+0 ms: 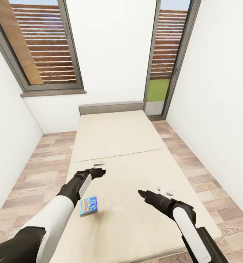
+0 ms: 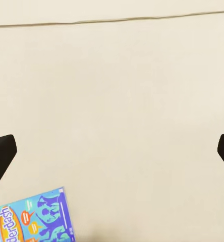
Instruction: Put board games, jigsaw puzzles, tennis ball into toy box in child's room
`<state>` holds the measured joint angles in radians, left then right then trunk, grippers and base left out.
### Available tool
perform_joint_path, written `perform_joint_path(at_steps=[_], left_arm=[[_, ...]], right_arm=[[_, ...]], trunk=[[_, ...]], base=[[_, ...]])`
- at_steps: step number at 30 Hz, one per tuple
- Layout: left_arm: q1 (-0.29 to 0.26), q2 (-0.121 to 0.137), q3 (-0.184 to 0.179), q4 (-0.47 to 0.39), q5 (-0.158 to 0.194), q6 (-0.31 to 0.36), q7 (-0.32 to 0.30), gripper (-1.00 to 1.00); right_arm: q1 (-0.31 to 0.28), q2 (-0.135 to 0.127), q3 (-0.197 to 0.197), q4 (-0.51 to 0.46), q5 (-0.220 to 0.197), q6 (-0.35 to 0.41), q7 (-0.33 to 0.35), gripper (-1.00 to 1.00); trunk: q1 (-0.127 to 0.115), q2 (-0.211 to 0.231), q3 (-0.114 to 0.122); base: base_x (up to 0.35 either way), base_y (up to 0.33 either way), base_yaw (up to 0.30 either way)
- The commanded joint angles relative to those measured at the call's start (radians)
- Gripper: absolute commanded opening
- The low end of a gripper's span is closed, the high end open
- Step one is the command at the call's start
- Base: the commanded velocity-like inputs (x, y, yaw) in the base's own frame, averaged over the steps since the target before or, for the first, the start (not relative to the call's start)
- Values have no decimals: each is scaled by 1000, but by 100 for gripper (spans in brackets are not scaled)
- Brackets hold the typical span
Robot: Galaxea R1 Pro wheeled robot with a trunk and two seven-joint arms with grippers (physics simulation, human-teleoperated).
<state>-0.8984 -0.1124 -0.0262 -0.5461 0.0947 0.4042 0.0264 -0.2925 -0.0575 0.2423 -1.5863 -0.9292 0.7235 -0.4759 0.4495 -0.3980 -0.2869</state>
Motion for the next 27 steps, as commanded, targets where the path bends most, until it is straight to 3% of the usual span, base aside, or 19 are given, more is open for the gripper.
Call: perform_joint_path(at_steps=[1,27], left_arm=[[-1,0,-3,-1,10,5,3,100],[-1,0,-3,-1,10,5,3,100]], right_arm=[[-1,-1,2,-1,-10,0,-10,100],[-1,-1,2,-1,-10,1,-10,100]], trunk=[[1,-2,-3],[1,-2,-44]], base=[[0,0,0],[0,0,0]])
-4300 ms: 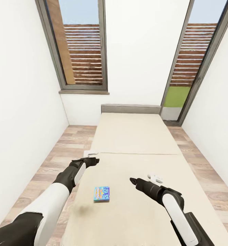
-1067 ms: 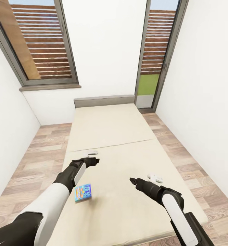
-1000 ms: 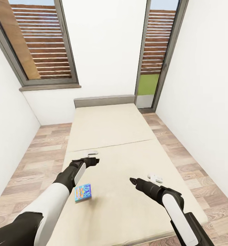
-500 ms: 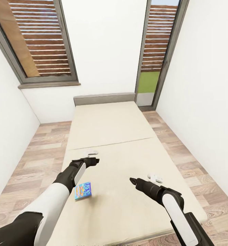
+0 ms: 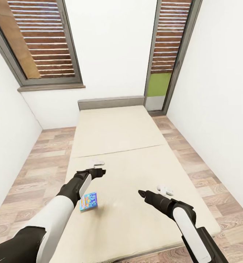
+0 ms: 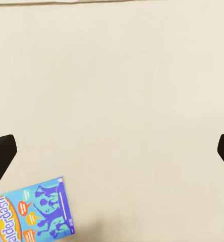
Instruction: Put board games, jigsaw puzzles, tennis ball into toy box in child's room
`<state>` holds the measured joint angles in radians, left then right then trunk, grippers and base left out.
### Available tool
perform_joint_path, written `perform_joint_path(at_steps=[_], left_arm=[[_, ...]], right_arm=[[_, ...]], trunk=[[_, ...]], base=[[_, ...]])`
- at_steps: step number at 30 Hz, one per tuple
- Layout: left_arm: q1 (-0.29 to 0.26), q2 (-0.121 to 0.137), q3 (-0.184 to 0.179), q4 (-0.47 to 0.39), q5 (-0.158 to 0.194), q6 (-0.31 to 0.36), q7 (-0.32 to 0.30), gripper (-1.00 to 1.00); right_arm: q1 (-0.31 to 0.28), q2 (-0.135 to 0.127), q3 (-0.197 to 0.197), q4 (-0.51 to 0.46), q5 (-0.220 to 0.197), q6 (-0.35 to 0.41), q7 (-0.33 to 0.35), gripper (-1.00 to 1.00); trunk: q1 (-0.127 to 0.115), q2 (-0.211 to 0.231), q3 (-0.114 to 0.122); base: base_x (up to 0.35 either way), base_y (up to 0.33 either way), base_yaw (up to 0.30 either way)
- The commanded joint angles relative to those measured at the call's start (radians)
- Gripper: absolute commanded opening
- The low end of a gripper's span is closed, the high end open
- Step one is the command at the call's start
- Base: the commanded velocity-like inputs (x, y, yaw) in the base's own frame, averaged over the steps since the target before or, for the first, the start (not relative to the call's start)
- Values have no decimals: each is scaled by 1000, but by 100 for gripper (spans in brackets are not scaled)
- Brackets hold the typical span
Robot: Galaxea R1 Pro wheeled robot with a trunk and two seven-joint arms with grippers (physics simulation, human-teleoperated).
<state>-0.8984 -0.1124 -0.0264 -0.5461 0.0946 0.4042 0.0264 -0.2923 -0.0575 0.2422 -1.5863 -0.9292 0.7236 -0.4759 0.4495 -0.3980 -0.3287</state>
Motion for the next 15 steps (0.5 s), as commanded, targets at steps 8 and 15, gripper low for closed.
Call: perform_joint_path(at_steps=[8,15], left_arm=[[0,0,-3,-2,10,5,3,100],[0,0,-3,-2,10,5,3,100]], right_arm=[[-2,-1,2,-1,-10,0,-10,100],[-2,-1,2,-1,-10,0,-10,100]], trunk=[[1,-2,-15],[1,-2,-26]], base=[[0,0,28],[0,0,69]])
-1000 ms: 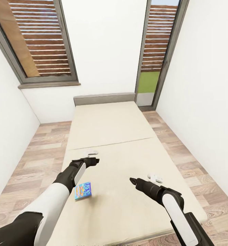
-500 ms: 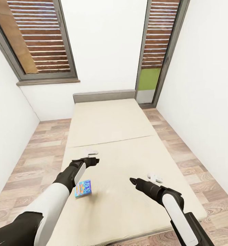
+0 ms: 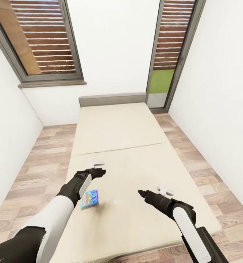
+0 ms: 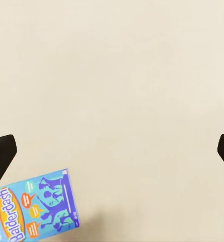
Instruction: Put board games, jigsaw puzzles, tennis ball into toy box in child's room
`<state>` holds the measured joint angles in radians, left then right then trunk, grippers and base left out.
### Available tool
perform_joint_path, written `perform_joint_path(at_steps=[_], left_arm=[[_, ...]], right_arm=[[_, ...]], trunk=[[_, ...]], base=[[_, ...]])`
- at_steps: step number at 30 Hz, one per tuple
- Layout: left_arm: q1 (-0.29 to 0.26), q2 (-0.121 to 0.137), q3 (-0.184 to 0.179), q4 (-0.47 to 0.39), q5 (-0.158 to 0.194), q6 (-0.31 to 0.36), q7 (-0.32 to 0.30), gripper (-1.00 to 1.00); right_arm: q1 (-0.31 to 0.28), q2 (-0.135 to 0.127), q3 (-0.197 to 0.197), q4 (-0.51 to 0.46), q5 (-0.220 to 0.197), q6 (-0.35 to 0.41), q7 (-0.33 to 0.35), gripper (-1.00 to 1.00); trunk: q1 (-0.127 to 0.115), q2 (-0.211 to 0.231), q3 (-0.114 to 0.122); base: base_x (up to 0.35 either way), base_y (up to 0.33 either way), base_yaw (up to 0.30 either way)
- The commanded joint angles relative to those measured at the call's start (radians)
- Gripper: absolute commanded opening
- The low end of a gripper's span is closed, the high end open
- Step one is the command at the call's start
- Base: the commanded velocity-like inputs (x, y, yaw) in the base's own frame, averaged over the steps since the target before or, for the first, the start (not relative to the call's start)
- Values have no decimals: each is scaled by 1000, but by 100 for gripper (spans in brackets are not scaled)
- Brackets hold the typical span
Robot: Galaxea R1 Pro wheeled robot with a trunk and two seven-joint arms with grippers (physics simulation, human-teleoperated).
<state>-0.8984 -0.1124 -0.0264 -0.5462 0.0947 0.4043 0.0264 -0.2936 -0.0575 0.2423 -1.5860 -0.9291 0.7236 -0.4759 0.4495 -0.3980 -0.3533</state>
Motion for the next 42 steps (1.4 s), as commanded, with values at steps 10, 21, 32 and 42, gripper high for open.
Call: perform_joint_path(at_steps=[10,21,32,42], left_arm=[[-1,0,-2,-1,9,5,3,100],[-1,0,-3,-1,7,6,9,100],[-1,-1,-1,0,7,7,12,100],[-1,-2,-1,0,5,7,12,100]], right_arm=[[-1,-1,2,-1,-10,0,-10,100],[-1,-1,2,-1,-10,0,-10,100],[-1,-1,2,0,-10,0,-10,100],[-1,-1,2,0,-10,0,-10,100]], trunk=[[0,-2,-18],[0,-2,-36],[0,-2,-53],[0,-2,-69]], base=[[0,0,114],[0,0,125],[0,0,86],[0,0,11]])
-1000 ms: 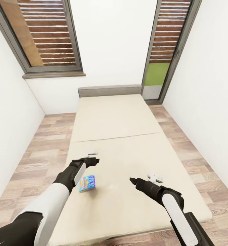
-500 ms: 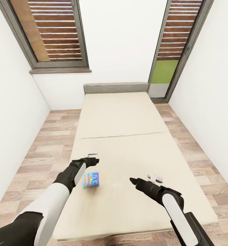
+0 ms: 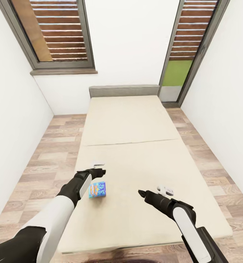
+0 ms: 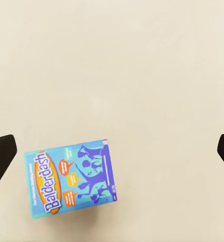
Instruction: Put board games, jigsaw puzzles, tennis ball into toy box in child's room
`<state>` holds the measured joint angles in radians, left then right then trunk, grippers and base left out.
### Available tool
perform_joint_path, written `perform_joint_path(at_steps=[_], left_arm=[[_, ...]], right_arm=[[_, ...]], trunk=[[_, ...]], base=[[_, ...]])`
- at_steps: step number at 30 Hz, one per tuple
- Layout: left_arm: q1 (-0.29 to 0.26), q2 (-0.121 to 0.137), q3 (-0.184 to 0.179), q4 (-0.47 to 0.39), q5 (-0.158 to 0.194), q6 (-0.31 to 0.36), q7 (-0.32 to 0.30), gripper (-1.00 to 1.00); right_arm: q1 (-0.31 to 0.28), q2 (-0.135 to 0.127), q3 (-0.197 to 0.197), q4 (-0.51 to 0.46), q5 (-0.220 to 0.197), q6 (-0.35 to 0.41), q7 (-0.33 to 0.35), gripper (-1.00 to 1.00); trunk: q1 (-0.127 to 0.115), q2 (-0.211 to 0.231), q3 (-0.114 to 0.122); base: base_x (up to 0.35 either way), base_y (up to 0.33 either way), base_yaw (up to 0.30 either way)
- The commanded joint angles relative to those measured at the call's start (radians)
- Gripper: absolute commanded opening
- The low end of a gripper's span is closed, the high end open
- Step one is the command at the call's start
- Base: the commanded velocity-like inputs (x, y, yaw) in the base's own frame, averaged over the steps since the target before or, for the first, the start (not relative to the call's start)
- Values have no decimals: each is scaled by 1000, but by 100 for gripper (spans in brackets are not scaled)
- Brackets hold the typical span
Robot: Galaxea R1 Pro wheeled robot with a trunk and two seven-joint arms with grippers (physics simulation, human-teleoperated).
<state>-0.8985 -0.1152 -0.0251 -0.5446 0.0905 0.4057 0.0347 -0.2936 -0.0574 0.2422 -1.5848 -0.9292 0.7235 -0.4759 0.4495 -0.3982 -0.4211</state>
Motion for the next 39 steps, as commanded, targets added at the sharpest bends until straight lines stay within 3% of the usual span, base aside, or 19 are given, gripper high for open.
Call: perform_joint_path(at_steps=[1,39], left_arm=[[0,0,-3,-2,9,5,4,100],[0,0,-3,-2,9,5,4,100]], right_arm=[[-1,-1,2,-1,-10,1,-10,100],[-1,-1,0,-2,-7,-1,-10,100]], trunk=[[0,-2,-3],[0,-2,-63]], base=[[0,0,2],[0,0,0]])
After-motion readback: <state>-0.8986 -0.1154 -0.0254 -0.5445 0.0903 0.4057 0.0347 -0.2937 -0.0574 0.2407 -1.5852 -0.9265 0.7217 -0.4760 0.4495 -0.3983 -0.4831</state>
